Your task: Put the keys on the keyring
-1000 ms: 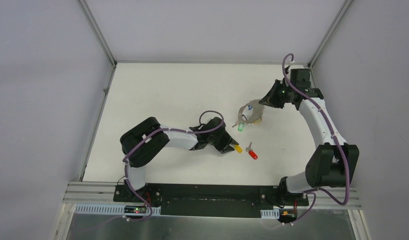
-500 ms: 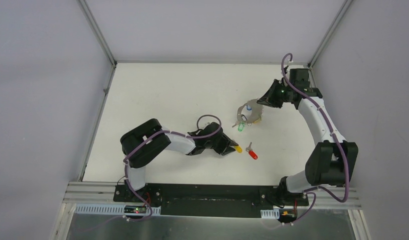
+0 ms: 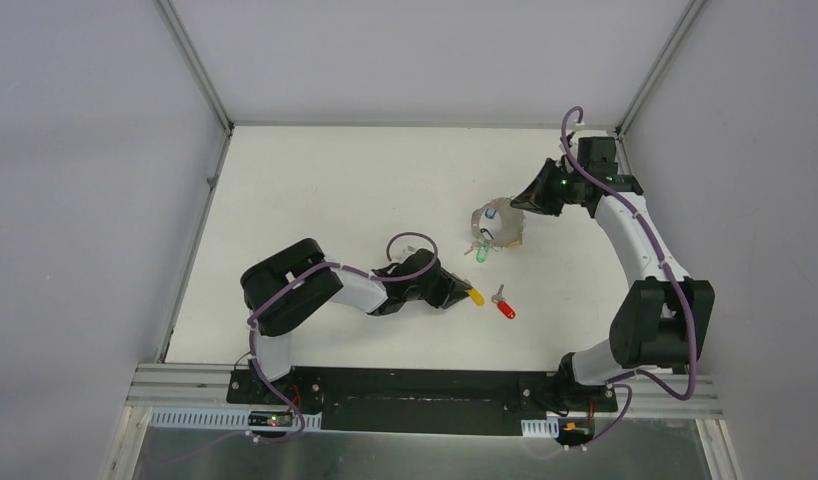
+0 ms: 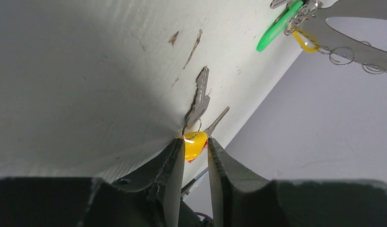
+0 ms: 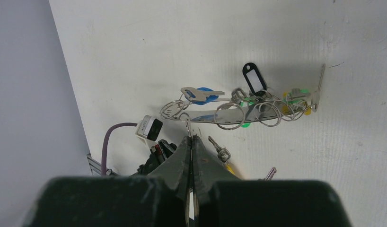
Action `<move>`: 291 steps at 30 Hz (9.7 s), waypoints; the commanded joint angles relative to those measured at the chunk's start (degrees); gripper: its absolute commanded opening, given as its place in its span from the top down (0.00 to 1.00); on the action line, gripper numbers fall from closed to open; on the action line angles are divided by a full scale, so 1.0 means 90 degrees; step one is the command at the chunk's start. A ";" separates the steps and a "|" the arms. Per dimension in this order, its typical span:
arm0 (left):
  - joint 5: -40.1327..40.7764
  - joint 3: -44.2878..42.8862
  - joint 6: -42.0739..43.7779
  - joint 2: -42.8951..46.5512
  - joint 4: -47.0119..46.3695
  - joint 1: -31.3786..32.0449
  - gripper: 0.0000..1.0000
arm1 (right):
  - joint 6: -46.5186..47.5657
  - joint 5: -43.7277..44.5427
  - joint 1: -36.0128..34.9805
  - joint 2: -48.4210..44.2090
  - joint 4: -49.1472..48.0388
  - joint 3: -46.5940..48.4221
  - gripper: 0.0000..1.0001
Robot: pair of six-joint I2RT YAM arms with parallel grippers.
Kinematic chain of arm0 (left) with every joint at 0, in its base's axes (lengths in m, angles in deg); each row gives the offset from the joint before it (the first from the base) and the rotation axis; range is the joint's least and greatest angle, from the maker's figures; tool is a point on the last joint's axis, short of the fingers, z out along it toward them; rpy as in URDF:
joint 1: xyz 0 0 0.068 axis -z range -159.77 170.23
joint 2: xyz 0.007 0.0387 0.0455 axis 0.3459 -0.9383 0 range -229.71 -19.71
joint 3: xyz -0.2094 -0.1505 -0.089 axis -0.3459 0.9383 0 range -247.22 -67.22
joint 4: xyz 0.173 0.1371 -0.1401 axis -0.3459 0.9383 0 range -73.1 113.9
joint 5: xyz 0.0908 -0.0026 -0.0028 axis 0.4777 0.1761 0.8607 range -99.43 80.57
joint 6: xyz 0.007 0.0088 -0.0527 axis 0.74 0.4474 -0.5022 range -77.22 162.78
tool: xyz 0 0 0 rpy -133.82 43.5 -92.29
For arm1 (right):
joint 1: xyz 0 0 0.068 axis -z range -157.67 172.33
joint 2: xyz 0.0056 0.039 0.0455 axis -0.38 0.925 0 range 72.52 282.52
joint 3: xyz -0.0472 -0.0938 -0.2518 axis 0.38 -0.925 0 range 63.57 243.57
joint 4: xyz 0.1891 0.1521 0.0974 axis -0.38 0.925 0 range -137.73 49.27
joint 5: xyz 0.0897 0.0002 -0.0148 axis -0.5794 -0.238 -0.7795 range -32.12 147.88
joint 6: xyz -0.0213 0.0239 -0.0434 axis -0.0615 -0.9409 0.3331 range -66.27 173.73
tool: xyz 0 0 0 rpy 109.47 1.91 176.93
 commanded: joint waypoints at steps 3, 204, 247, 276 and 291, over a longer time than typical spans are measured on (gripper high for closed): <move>0.0715 0.0388 -0.0004 -0.0147 0.0531 0.0010 0.74 | -0.0087 -0.0193 0.0029 0.0071 -0.0128 0.0167 1.00; 0.0820 -0.6943 0.8544 -0.2660 0.6160 0.0052 0.60 | -0.0614 -0.0760 0.0421 0.1104 0.0130 0.0527 1.00; 0.1637 -0.7085 0.8500 -0.2486 0.5819 -0.0037 0.39 | -0.0809 0.0088 0.1172 0.1445 0.0474 0.1613 1.00; 0.2626 -0.3706 0.7005 0.0181 0.6973 0.0237 0.56 | -0.1297 -0.1062 0.0192 0.0917 -0.0096 0.0001 1.00; 0.1203 -0.2709 0.5654 0.1488 0.6518 0.0156 0.49 | -0.0931 -0.1436 0.0061 0.0905 0.0315 0.0206 1.00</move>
